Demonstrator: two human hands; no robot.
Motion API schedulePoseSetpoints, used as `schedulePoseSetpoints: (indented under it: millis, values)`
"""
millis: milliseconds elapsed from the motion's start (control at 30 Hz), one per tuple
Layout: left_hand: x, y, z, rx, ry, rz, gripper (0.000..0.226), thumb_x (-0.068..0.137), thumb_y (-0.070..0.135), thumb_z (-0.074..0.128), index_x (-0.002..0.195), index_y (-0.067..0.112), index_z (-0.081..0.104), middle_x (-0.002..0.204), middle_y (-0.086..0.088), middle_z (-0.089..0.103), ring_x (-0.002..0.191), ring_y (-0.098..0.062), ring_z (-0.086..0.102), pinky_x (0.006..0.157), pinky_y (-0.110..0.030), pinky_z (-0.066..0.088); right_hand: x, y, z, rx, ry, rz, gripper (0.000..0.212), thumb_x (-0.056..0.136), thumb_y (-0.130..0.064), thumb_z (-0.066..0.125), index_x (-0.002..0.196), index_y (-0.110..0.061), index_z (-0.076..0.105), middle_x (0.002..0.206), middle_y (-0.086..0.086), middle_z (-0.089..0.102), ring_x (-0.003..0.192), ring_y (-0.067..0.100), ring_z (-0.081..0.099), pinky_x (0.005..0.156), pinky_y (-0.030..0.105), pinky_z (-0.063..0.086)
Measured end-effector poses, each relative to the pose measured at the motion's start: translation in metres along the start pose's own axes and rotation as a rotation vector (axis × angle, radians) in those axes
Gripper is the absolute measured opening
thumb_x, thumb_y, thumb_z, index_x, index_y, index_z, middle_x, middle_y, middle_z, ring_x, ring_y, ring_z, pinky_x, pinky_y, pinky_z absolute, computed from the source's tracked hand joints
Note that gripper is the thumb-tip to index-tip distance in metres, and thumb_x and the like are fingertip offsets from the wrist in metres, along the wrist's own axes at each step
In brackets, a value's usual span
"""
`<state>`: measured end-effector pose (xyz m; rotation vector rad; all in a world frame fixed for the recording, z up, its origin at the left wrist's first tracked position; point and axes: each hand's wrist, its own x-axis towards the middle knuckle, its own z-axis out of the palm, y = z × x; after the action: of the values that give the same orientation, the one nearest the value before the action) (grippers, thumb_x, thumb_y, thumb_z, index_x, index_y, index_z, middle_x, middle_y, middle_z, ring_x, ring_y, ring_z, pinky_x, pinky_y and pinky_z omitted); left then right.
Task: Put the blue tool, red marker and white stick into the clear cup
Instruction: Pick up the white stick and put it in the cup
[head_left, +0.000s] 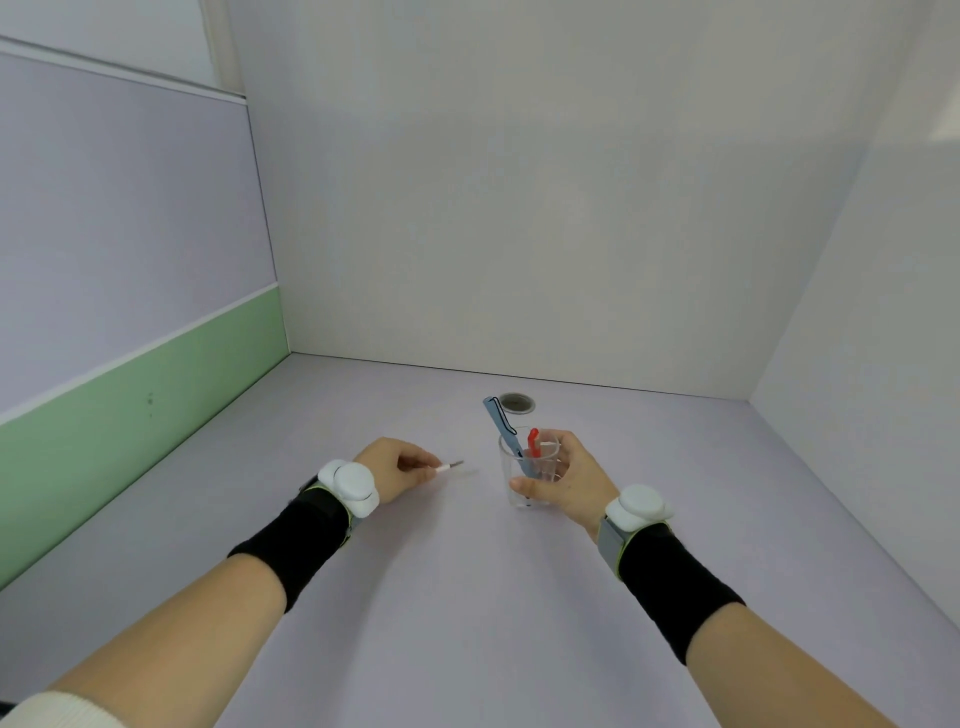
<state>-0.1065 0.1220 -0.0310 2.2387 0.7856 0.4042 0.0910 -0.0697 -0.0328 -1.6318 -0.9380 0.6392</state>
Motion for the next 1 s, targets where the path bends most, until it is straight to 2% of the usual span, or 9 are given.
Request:
schedulePoseSetpoints:
  millis: [133, 200, 233, 300, 367, 533, 767, 867, 1000]
  values:
    - [-0.001, 0.025, -0.007, -0.144, 0.109, 0.025, 0.017, 0.091, 0.024, 0.064, 0.105, 0.023, 0.073, 0.082, 0.01, 0.067, 0.061, 0.006, 0.058, 0.054, -0.003, 0.04, -0.007, -0.001, -0.004, 0.03, -0.026, -0.005, 0.072, 0.067, -0.014, 0.089, 0.126, -0.024, 0.048, 0.117, -0.003, 0.066, 0.109, 0.018, 0.062, 0.087, 0.025, 0.051]
    - [-0.002, 0.039, -0.01, -0.231, 0.129, 0.058, 0.017, 0.093, 0.022, 0.061, 0.106, 0.019, 0.07, 0.08, 0.004, 0.065, 0.05, 0.002, 0.053, 0.048, -0.009, 0.041, -0.01, -0.002, -0.006, 0.053, -0.043, -0.004, 0.071, 0.069, -0.008, 0.088, 0.126, -0.021, 0.047, 0.115, -0.003, 0.065, 0.104, 0.016, 0.061, 0.08, 0.02, 0.051]
    - [-0.002, 0.046, -0.012, -0.288, 0.141, 0.073, 0.016, 0.094, 0.02, 0.06, 0.106, 0.018, 0.07, 0.082, 0.0, 0.065, 0.053, -0.005, 0.055, 0.051, -0.014, 0.045, -0.012, -0.003, -0.006, 0.059, -0.047, -0.003, 0.071, 0.069, -0.007, 0.087, 0.126, -0.02, 0.047, 0.114, -0.003, 0.065, 0.102, 0.015, 0.061, 0.077, 0.018, 0.051]
    - [-0.002, 0.06, -0.014, -0.413, 0.157, 0.107, 0.013, 0.094, 0.017, 0.059, 0.1, 0.023, 0.069, 0.088, -0.001, 0.069, 0.07, -0.014, 0.063, 0.071, -0.024, 0.053, -0.015, -0.004, -0.008, 0.063, -0.047, 0.0, 0.07, 0.07, -0.006, 0.086, 0.126, -0.019, 0.047, 0.112, -0.004, 0.065, 0.1, 0.014, 0.061, 0.076, 0.018, 0.051]
    - [-0.001, 0.074, -0.016, -0.522, 0.159, 0.137, 0.015, 0.096, 0.014, 0.055, 0.097, 0.026, 0.065, 0.092, 0.001, 0.07, 0.081, -0.014, 0.067, 0.085, -0.029, 0.053, -0.015, -0.004, -0.009, 0.066, -0.037, -0.001, 0.069, 0.07, -0.006, 0.086, 0.125, -0.019, 0.047, 0.109, -0.006, 0.065, 0.099, 0.015, 0.06, 0.079, 0.019, 0.05]
    - [-0.002, 0.103, -0.019, -0.713, 0.209, 0.241, 0.013, 0.096, 0.006, 0.054, 0.107, 0.007, 0.059, 0.092, -0.005, 0.071, 0.081, -0.011, 0.072, 0.087, -0.029, 0.056, -0.014, 0.0, -0.01, 0.052, -0.031, -0.003, 0.069, 0.068, -0.01, 0.088, 0.123, -0.022, 0.048, 0.109, -0.006, 0.066, 0.102, 0.018, 0.061, 0.085, 0.024, 0.05]
    - [-0.002, 0.121, -0.004, -0.648, 0.2, 0.302, 0.016, 0.092, 0.005, 0.06, 0.106, -0.003, 0.06, 0.094, -0.006, 0.075, 0.093, -0.015, 0.07, 0.088, -0.027, 0.056, -0.014, 0.0, -0.01, 0.056, -0.03, -0.001, 0.071, 0.068, -0.012, 0.089, 0.125, -0.021, 0.048, 0.114, -0.005, 0.066, 0.106, 0.021, 0.062, 0.088, 0.029, 0.052]
    - [-0.001, 0.121, 0.005, -0.559, 0.171, 0.29, 0.014, 0.089, 0.014, 0.067, 0.101, 0.008, 0.064, 0.095, 0.002, 0.078, 0.093, -0.011, 0.071, 0.092, -0.03, 0.053, -0.014, -0.001, -0.009, 0.063, -0.022, -0.001, 0.072, 0.067, -0.012, 0.089, 0.125, -0.02, 0.048, 0.113, -0.005, 0.066, 0.105, 0.021, 0.061, 0.091, 0.033, 0.053]
    - [0.001, 0.121, 0.015, -0.492, 0.179, 0.276, 0.01, 0.087, 0.021, 0.069, 0.096, 0.018, 0.067, 0.094, 0.004, 0.079, 0.087, -0.009, 0.069, 0.089, -0.029, 0.049, -0.015, -0.001, -0.011, 0.044, -0.018, -0.004, 0.073, 0.067, -0.015, 0.09, 0.126, -0.021, 0.048, 0.118, -0.003, 0.064, 0.107, 0.019, 0.061, 0.09, 0.03, 0.052]
